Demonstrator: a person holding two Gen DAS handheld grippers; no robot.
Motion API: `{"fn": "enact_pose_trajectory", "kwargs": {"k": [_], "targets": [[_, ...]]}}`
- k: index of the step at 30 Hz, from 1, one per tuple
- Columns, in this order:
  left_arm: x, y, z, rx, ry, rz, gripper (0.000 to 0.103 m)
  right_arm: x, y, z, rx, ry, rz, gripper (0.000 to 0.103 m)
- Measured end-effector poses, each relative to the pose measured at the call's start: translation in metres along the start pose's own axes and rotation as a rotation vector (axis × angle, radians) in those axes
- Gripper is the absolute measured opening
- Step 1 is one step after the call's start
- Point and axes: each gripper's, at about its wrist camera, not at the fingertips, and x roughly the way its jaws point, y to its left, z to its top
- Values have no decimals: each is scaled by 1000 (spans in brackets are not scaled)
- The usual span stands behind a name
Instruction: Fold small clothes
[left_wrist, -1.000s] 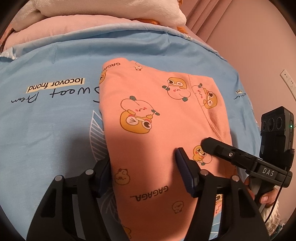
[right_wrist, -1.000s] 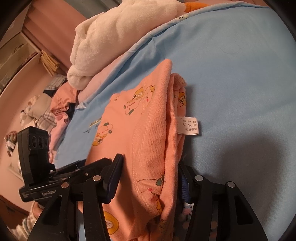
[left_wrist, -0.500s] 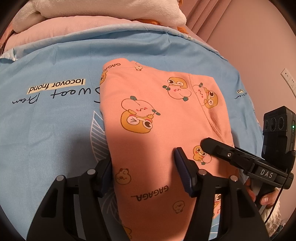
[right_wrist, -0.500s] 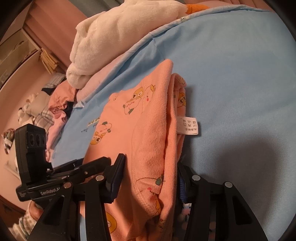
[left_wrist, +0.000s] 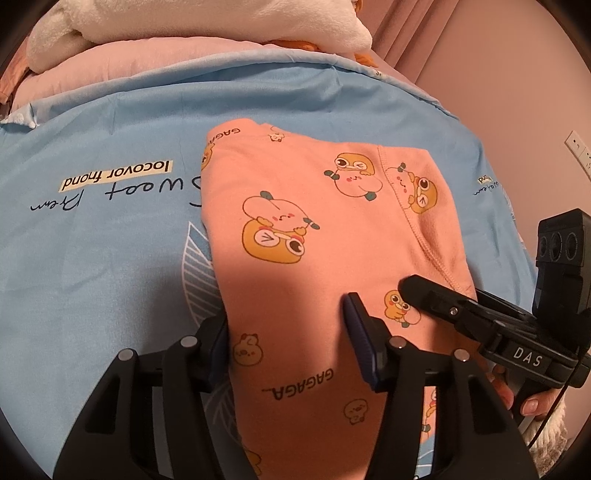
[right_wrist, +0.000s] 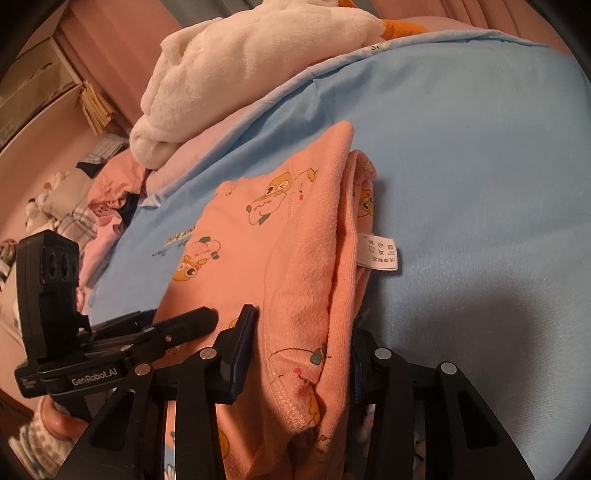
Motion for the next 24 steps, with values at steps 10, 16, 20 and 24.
{"fn": "enact_pose_trajectory", "kwargs": {"k": [10, 16, 20, 24], "targets": [[0, 1, 0, -1, -1, 0, 55, 1, 2, 0, -16, -3, -16, 43], [0, 1, 1, 3, -1, 4, 55, 1, 3, 0, -19, -5, -20, 43], [1, 0, 1, 8, -3, 11, 53, -1, 6, -1, -37, -11, -35, 41], [0, -1, 1, 12, -7, 18, 49, -1, 8, -1, -44, -13, -48, 39]]}}
